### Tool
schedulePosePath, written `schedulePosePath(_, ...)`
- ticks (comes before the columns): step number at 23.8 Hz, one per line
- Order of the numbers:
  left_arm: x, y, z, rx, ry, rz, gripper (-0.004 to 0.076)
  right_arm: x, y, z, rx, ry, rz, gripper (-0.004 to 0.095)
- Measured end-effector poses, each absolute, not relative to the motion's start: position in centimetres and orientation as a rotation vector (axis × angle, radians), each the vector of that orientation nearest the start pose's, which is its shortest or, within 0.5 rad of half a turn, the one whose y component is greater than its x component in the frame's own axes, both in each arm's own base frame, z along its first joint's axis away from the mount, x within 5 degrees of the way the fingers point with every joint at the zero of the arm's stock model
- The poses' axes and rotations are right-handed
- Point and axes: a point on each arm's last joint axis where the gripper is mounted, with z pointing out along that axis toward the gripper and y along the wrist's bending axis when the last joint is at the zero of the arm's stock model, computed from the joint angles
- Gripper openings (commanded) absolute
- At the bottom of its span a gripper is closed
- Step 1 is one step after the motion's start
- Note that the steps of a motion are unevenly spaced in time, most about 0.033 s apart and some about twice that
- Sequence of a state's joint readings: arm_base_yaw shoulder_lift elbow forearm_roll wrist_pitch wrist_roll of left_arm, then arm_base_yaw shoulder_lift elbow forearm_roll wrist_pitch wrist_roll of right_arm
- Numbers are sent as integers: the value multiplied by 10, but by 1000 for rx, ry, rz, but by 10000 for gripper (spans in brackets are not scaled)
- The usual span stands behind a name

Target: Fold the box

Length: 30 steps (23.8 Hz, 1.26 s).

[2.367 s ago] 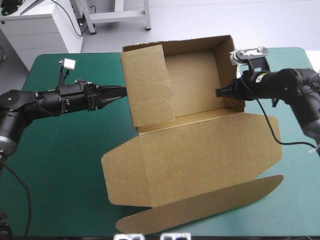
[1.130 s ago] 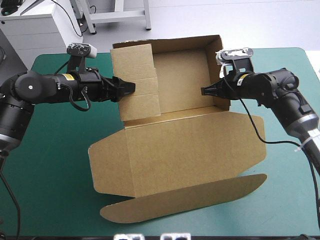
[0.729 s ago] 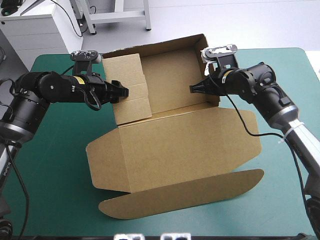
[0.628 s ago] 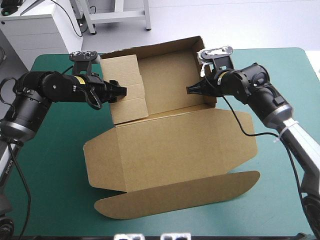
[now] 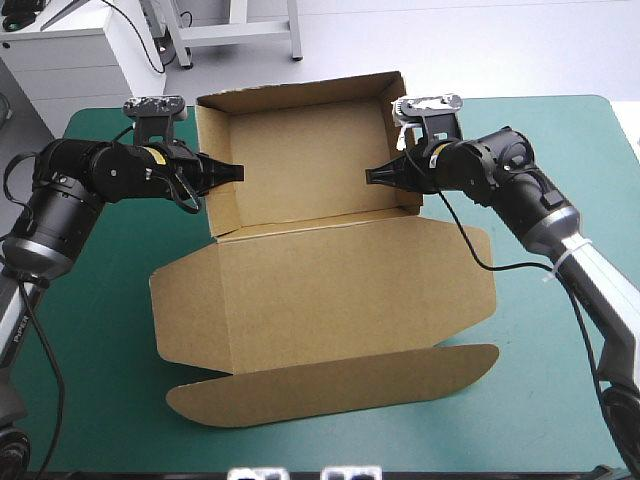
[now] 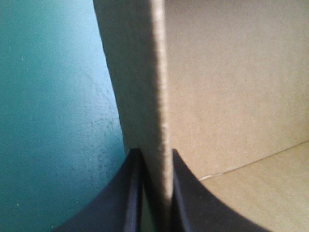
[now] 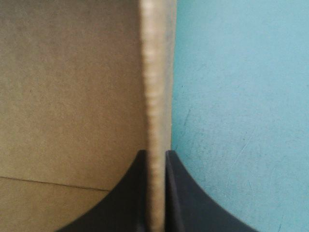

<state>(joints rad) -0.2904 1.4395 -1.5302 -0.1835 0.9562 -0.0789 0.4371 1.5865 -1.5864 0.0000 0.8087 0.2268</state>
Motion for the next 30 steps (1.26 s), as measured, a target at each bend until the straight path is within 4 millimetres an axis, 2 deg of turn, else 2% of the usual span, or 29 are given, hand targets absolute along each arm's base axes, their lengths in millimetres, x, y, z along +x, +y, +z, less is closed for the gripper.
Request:
schedulePosePath(4, 297, -103, 405, 208, 2382, -405, -8, 324, 150, 387, -262, 2331, 306, -5)
schedulePosePath(8, 316, -112, 376, 246, 2496, -414, -8, 323, 146, 379, -303, 2404, 225, -5)
schedulePosePath(11, 331, -118, 349, 278, 2591, -415, -8, 330, 149, 357, -319, 2511, 177, -5)
schedulePosePath(17, 351, -123, 309, 353, 2704, -369, -8, 353, 162, 306, -330, 2670, 150, -20)
schedulePosePath(20, 364, -127, 285, 399, 2746, -350, -8, 365, 168, 271, -328, 2782, 136, -20)
schedulePosePath(28, 374, -128, 273, 411, 2763, -348, 5, 370, 168, 266, -315, 2804, 147, -20)
schedulePosePath(30, 374, -127, 274, 425, 2763, -349, 88, 370, 168, 266, -317, 2806, 146, -11)
